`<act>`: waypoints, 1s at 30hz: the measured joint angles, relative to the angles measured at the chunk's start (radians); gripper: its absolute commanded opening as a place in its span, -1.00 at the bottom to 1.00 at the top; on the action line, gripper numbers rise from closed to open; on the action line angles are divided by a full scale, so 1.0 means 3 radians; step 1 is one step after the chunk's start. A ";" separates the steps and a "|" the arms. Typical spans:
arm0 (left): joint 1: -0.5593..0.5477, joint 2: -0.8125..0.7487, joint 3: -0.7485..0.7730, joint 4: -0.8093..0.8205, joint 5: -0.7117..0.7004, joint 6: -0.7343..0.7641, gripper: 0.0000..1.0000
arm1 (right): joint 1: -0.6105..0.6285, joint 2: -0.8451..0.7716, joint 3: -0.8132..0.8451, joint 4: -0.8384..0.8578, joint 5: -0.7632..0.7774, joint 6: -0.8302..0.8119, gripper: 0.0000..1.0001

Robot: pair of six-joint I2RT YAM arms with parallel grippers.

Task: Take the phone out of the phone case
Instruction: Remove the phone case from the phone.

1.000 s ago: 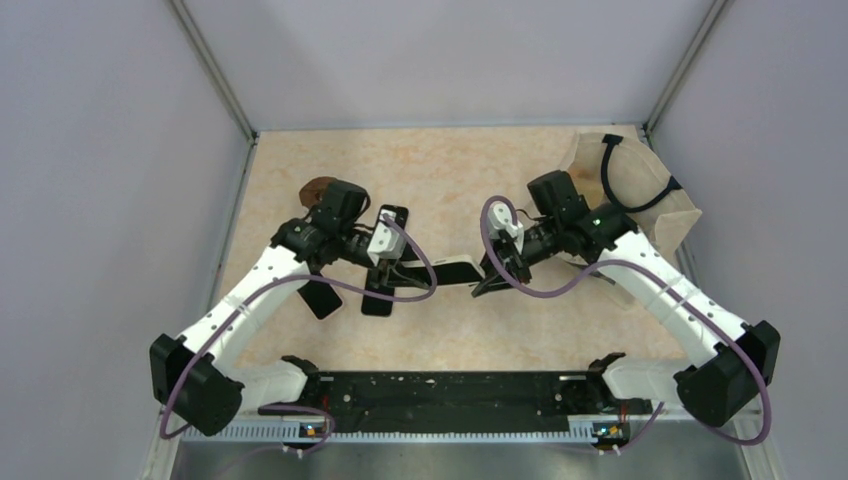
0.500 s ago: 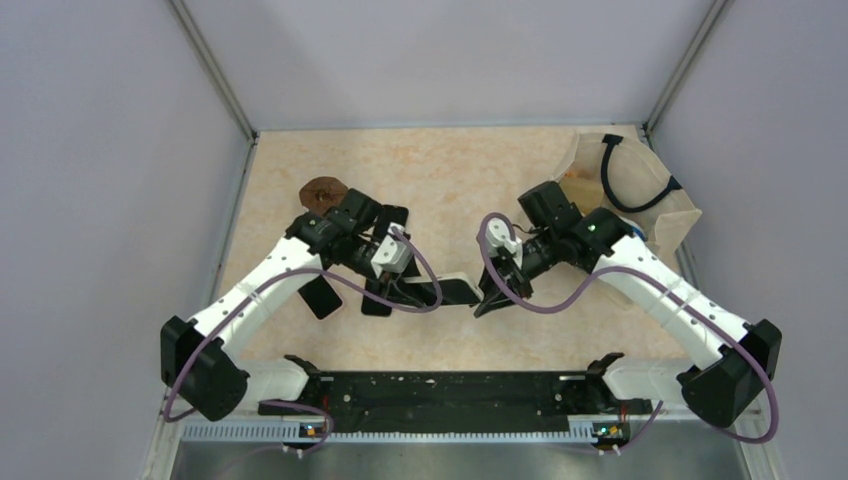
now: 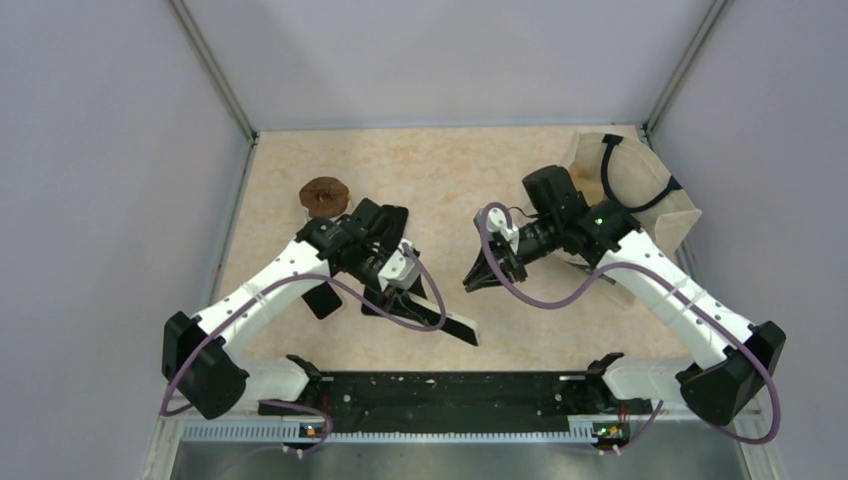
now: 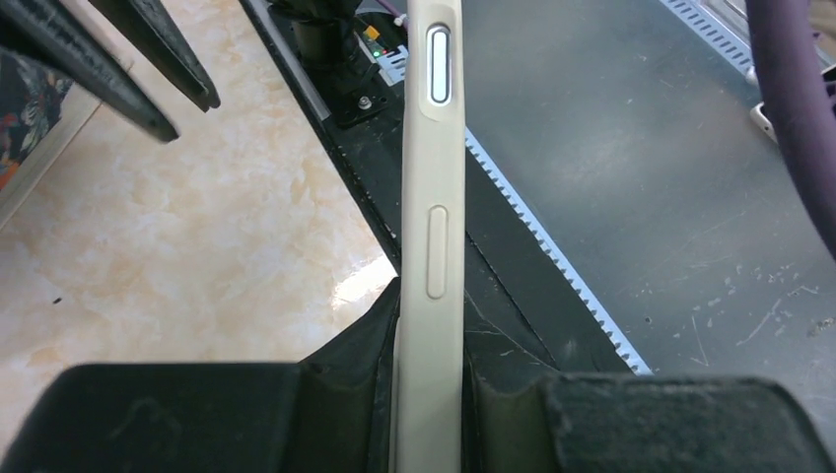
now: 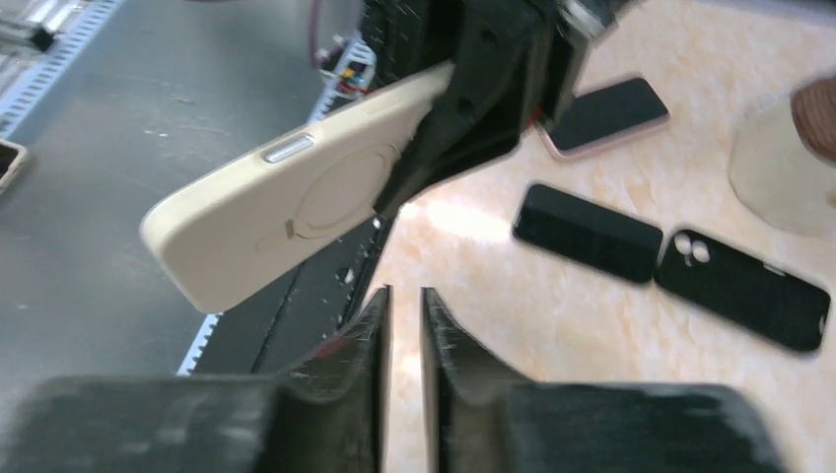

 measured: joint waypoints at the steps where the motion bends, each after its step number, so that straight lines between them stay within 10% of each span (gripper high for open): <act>1: 0.0023 -0.0011 -0.0008 0.0034 -0.0004 -0.0045 -1.00 | -0.0001 0.0001 0.0000 0.0034 0.0094 0.0060 -0.27; 6: 0.0341 -0.0122 -0.0013 0.0186 0.0017 -0.0331 -1.00 | -0.0045 -0.0019 -0.0008 0.0220 0.0676 0.0340 0.05; 17: 0.0800 -0.0371 0.0009 0.1076 0.0111 -0.1548 -1.00 | -0.0195 -0.0240 -0.0123 0.0479 0.0736 0.0694 0.05; 26: 0.0800 -0.0413 -0.0219 0.2312 -0.0272 -0.3068 -1.00 | -0.0193 0.0061 -0.0123 0.0636 0.0446 0.0910 -0.20; 30: 0.0791 -0.0430 -0.0315 0.2623 -0.0256 -0.3480 -1.00 | -0.0197 0.0064 -0.0122 0.0726 0.0455 0.0970 -0.74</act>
